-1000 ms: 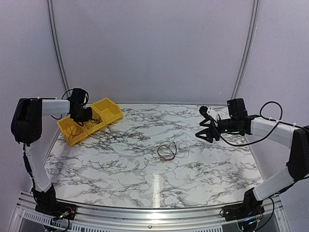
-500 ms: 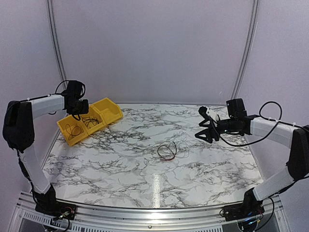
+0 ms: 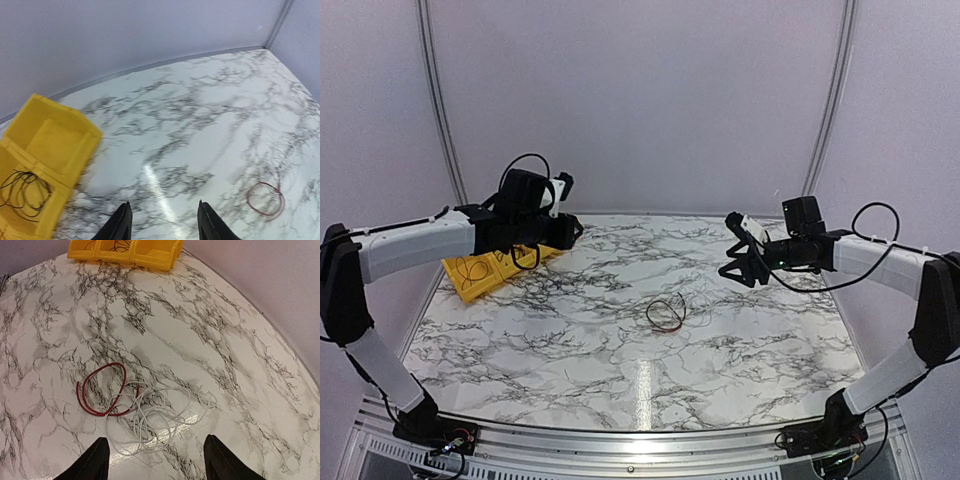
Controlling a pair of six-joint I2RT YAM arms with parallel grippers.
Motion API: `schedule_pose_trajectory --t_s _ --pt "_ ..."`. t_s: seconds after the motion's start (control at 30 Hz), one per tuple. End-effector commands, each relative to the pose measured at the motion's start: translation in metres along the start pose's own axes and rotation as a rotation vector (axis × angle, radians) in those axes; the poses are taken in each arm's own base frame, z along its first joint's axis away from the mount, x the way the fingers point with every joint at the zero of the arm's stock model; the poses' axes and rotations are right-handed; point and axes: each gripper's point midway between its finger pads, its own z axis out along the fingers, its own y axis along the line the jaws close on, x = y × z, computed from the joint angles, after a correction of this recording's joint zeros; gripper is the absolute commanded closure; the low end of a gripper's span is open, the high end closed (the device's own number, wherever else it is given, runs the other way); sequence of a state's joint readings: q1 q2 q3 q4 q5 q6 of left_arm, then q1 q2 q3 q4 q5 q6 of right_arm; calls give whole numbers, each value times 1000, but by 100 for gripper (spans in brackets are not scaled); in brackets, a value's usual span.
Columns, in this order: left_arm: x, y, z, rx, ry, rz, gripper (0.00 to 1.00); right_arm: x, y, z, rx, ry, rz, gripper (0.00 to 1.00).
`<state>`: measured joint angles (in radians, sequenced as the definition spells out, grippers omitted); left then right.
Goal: Untangle the cables
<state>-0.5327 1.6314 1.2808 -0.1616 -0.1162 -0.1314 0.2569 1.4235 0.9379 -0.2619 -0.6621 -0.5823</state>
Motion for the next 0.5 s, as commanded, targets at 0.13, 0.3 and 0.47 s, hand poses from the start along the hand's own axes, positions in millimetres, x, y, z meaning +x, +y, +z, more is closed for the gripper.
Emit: schedule_pose_trajectory --t_s 0.13,0.3,0.47 --pt "40 -113 -3 276 11 73 49 5 -11 38 -13 163 31 51" --pt "41 -115 -9 251 -4 41 33 15 -8 59 -78 220 101 45" --pt "37 -102 -17 211 -81 -9 2 23 9 78 -160 266 126 39"
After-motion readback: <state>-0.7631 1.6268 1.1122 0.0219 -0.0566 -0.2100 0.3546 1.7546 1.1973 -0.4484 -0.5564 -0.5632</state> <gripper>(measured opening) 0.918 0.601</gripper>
